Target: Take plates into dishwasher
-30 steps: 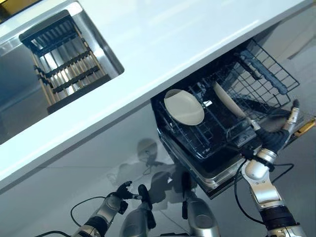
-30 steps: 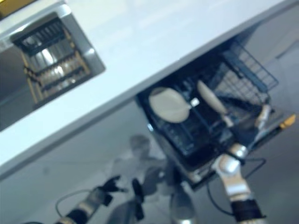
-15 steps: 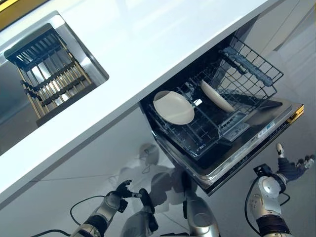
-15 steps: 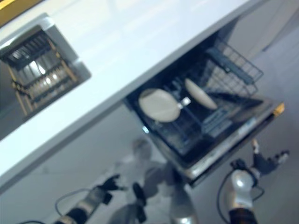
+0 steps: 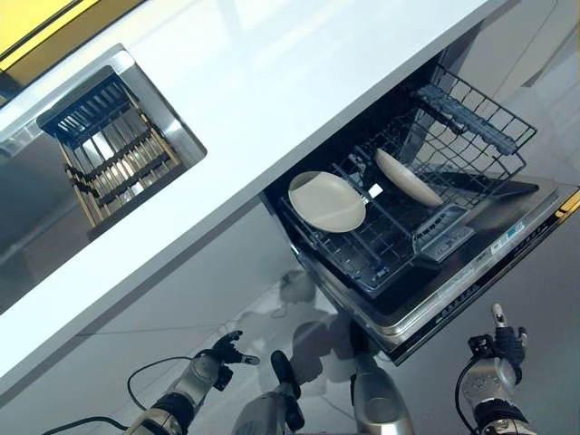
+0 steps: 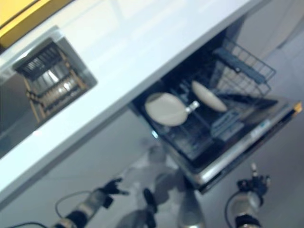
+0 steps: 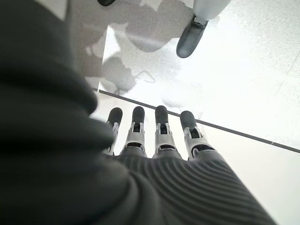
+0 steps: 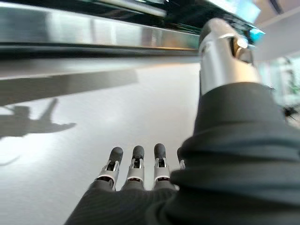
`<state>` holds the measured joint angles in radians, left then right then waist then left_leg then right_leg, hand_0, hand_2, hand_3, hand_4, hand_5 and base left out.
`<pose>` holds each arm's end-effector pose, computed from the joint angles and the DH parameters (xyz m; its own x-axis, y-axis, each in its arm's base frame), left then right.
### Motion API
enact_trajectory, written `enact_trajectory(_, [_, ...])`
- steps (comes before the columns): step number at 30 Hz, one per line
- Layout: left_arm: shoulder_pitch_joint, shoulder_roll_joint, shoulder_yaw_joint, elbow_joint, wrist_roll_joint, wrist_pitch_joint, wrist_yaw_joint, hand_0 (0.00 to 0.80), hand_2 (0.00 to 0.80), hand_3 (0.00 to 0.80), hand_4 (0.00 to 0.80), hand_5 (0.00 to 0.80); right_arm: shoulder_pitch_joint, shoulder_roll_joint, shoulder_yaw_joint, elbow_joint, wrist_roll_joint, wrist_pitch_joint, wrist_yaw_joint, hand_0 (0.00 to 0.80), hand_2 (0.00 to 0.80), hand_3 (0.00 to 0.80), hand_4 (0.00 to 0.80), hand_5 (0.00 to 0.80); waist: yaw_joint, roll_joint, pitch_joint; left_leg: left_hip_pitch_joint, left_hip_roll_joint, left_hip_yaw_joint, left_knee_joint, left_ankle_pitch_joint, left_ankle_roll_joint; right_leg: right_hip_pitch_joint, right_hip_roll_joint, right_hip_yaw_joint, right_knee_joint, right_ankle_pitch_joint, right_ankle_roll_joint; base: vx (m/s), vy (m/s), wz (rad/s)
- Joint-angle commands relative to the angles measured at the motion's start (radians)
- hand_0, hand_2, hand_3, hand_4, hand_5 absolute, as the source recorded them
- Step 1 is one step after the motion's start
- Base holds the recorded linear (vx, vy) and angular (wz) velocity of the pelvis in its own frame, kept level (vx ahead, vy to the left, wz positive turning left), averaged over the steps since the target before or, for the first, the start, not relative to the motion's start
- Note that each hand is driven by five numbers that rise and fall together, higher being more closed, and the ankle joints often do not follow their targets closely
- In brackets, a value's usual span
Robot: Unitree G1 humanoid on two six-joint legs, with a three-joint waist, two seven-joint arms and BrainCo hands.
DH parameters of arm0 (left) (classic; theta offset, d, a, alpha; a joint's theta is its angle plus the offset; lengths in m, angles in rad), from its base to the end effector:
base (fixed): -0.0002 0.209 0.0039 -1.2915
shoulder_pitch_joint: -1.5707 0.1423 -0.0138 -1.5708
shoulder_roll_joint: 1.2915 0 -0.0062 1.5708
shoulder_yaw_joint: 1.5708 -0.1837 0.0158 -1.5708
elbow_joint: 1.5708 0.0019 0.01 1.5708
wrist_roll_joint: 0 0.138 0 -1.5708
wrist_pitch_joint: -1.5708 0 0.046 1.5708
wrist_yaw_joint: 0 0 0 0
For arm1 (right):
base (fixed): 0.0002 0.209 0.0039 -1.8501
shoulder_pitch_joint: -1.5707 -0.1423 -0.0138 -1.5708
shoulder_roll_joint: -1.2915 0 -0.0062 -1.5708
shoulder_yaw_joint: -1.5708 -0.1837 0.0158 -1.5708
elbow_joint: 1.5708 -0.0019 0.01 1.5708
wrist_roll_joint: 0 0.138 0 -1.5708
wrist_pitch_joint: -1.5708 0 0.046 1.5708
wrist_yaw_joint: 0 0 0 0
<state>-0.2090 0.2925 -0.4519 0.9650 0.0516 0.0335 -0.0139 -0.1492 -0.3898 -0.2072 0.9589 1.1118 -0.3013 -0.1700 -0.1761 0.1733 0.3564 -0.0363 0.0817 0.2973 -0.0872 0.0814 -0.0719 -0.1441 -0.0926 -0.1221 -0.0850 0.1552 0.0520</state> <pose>0.1763 0.1923 -0.0762 0.6459 -0.0269 -0.7629 0.4646 0.8068 0.3650 0.1651 -0.3030 -0.0384 0.5457 -0.6818 -0.4872 0.8331 0.3790 0.4028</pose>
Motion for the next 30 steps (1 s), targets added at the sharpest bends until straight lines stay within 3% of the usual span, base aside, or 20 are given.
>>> enact_trajectory(1, [-0.065, 0.04, -0.006, 0.001, 0.0, 0.003, -0.018, 0.0, 0.0, 0.0, 0.0, 0.0, -0.047, -0.066, -0.02, 0.023, -0.017, 0.047, 0.107, 0.0, 0.0, 0.0, 0.0, 0.0, 0.018, -0.015, 0.017, -0.013, -0.062, -0.005, 0.001, -0.026, 0.01, -0.02, -0.004, -0.039, 0.108, -0.114, 0.016, -0.053, -0.052, 0.01])
enact_trajectory(10, [-0.072, 0.074, -0.004, -0.053, 0.008, 0.032, -0.056, 0.0, 0.0, 0.0, 0.0, 0.0, -0.107, -0.079, 0.042, 0.039, -0.071, 0.107, 0.36, 0.0, 0.0, 0.0, 0.0, 0.0, 0.037, 0.005, 0.032, -0.026, -0.067, -0.021, 0.0, -0.021, 0.008, -0.026, -0.008, -0.059, 0.1, -0.106, 0.017, -0.036, -0.028, 0.0])
enact_trajectory(18, [-0.063, 0.052, -0.005, -0.042, 0.033, 0.024, -0.059, 0.0, 0.0, 0.0, 0.0, 0.0, -0.124, -0.036, 0.13, -0.073, -0.146, 0.119, 0.5, 0.0, 0.0, 0.0, 0.0, 0.0, 0.05, -0.006, 0.018, -0.021, -0.063, -0.023, 0.0, -0.02, 0.007, -0.012, -0.008, -0.076, 0.091, -0.105, 0.016, 0.0, 0.0, 0.0])
enact_trajectory(30, [-0.058, 0.028, -0.011, 0.007, 0.054, 0.009, -0.056, 0.0, 0.0, 0.0, 0.0, 0.0, -0.205, 0.016, 0.282, -0.287, -0.217, 0.175, 0.529, 0.0, 0.0, 0.0, 0.0, 0.0, 0.074, -0.037, -0.008, -0.007, -0.06, -0.032, 0.0, -0.018, 0.008, 0.012, -0.004, -0.088, 0.082, -0.102, 0.013, 0.024, -0.001, -0.03])
